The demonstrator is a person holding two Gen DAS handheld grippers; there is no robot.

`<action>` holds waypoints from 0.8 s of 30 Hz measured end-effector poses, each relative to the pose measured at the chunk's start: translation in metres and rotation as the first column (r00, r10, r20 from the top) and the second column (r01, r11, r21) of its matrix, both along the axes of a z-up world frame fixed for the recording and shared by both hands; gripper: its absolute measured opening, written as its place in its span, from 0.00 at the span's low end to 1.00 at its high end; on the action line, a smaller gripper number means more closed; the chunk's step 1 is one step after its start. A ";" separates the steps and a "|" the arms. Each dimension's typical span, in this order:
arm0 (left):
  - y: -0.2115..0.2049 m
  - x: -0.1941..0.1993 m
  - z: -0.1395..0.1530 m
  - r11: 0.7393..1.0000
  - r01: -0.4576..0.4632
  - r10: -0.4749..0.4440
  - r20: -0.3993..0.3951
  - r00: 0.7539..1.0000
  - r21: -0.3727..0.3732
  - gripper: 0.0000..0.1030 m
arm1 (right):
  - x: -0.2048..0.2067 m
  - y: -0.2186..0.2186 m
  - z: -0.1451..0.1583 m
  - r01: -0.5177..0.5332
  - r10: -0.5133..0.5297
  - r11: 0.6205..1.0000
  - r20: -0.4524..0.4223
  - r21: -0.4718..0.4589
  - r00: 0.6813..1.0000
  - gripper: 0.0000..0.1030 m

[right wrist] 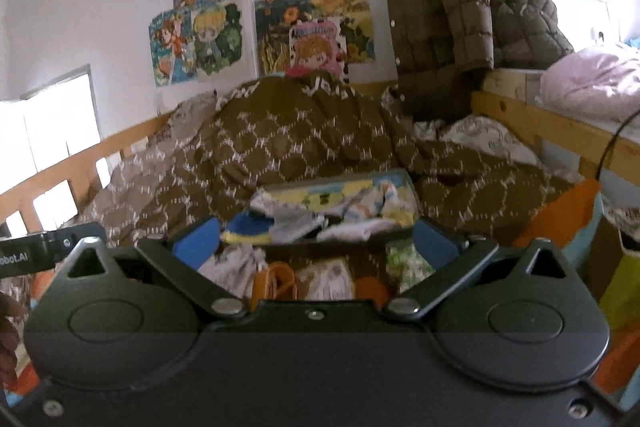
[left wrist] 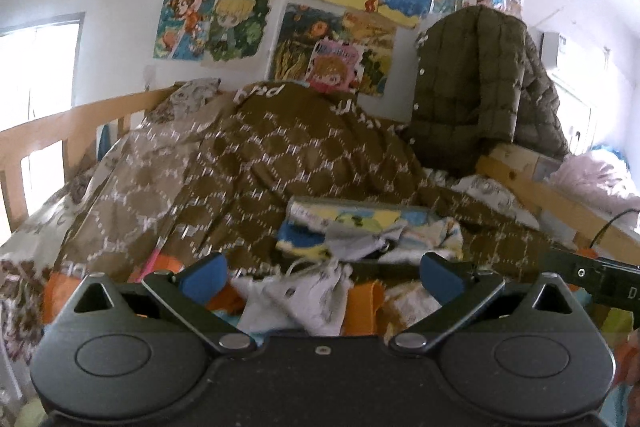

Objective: Organize soft objects
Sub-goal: 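Raise both open tools from the tray and move them back toward the pile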

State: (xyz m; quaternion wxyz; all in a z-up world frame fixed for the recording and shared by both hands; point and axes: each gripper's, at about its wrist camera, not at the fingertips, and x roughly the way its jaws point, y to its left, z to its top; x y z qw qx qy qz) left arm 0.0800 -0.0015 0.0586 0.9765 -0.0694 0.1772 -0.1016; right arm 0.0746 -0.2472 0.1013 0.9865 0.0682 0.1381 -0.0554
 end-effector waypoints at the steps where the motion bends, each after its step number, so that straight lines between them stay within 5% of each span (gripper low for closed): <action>1: 0.001 -0.002 -0.003 1.000 -0.001 0.001 -0.007 1.000 0.002 0.99 | 0.000 0.002 0.000 0.003 -0.003 1.000 -0.012 0.001 1.000 1.00; 11: 0.019 -0.020 -0.035 0.999 -0.013 0.017 -0.112 0.994 0.036 0.99 | -0.007 0.015 -0.030 0.004 0.013 0.995 -0.179 0.095 0.984 0.99; 24: 0.030 -0.020 -0.053 0.995 -0.085 0.097 -0.233 0.968 0.059 0.99 | -0.014 0.035 -0.045 -0.030 0.046 0.998 -0.282 0.058 0.958 0.99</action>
